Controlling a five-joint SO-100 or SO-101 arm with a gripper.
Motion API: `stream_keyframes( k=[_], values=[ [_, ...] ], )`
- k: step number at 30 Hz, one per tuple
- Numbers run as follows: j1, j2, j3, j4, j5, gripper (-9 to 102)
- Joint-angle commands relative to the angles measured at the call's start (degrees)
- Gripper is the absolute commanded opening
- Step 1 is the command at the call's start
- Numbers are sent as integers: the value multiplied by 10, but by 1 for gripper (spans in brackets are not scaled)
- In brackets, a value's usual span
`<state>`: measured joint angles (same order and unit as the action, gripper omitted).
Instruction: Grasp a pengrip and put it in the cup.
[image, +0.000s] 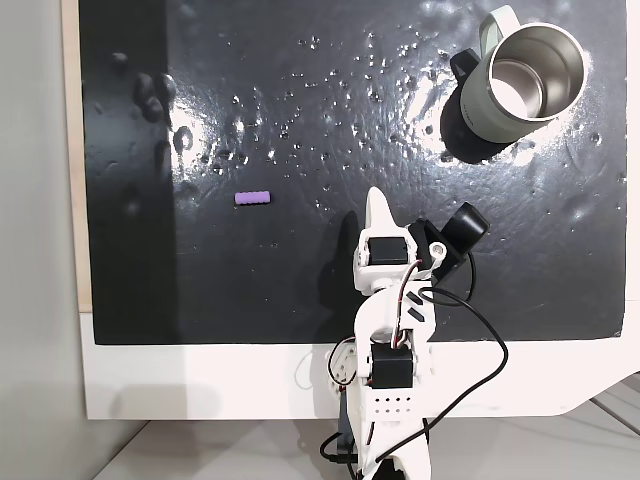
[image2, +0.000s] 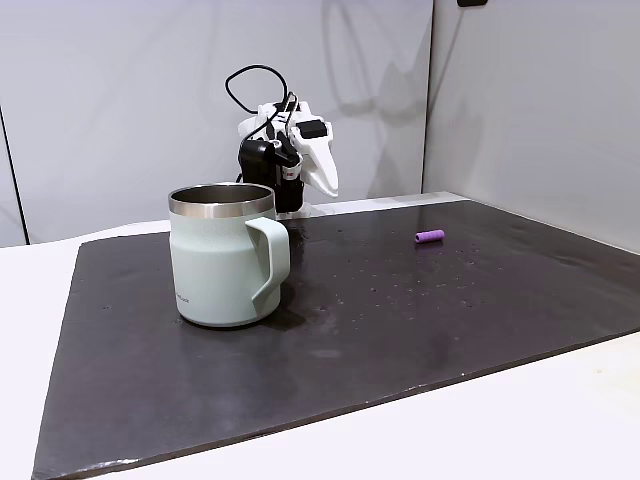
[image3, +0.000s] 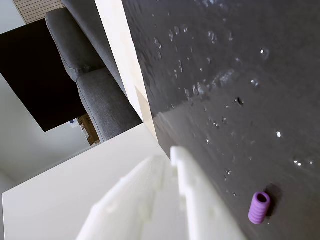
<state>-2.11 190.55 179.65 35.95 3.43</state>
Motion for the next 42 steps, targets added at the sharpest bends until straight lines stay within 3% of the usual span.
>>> stream_keyframes(
  k=[1,18,26,31,42],
  values=[
    [-8,8,31,4,-6,0],
    [-14,8,31,4,-9,0],
    [-61,-9,-75,92,11,0],
    [-84,-207,-245,141,59,0],
    [-196,-577,-625,362,228,0]
  ],
)
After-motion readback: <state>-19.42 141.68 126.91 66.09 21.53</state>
